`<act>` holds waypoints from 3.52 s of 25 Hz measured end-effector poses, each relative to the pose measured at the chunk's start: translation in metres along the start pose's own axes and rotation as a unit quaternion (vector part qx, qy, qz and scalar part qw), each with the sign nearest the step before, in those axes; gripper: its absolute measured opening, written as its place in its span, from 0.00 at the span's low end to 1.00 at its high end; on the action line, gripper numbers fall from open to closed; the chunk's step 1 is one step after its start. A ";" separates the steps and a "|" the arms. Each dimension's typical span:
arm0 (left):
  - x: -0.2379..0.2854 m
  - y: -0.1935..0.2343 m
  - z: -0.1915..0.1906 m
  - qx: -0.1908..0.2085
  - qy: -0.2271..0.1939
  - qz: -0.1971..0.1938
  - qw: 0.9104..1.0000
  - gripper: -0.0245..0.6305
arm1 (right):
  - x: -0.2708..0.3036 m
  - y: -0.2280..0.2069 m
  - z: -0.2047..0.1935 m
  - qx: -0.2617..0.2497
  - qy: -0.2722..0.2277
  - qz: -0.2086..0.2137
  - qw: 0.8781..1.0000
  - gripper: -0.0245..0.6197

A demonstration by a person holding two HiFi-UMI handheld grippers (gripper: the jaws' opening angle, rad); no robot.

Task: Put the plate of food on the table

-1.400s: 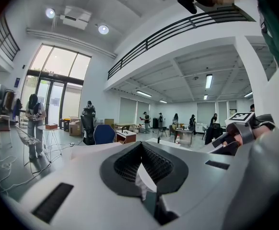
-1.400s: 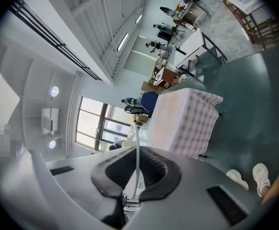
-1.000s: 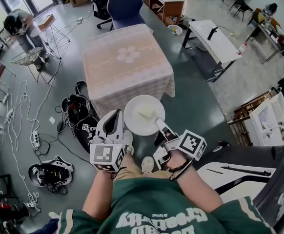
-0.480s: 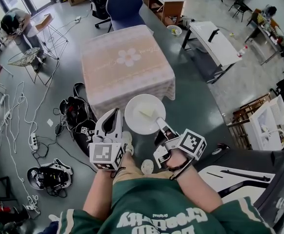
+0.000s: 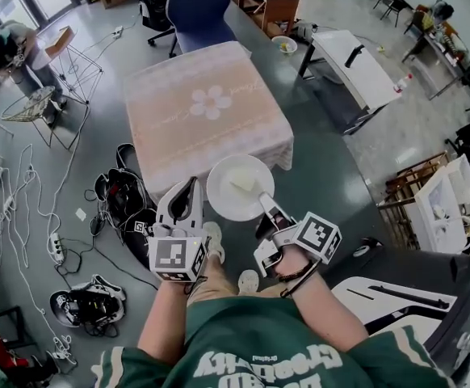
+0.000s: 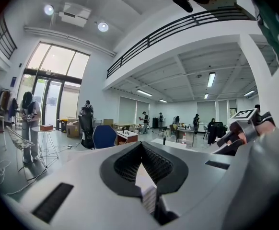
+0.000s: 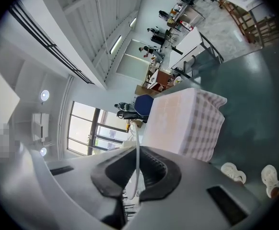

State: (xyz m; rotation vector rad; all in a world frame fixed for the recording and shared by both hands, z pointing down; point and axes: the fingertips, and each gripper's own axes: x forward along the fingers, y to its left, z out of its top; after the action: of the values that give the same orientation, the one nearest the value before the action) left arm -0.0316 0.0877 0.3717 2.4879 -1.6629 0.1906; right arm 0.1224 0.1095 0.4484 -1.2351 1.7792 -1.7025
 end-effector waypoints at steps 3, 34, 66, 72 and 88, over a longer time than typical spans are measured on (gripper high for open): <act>0.023 0.015 0.003 0.002 -0.002 -0.009 1.000 0.05 | 0.023 0.000 0.011 0.003 -0.005 -0.009 1.000 0.07; 0.194 0.156 0.000 -0.001 0.013 -0.067 0.998 0.05 | 0.227 0.014 0.049 0.028 -0.035 -0.059 0.997 0.07; 0.350 0.215 -0.073 -0.027 0.073 0.037 0.996 0.05 | 0.399 -0.099 0.126 0.021 0.076 -0.137 0.987 0.07; 0.362 0.224 -0.085 -0.040 0.080 0.048 0.995 0.05 | 0.416 -0.116 0.124 0.007 0.098 -0.155 0.983 0.07; 0.374 0.238 -0.104 -0.056 0.093 0.054 0.993 0.05 | 0.434 -0.154 0.111 0.004 0.112 -0.200 0.973 0.07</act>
State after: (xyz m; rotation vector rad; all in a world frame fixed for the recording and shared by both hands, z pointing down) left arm -0.1124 -0.3218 0.5543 2.2275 -1.6820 0.3201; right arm 0.0247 -0.2810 0.6978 -1.5299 1.7245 -2.1427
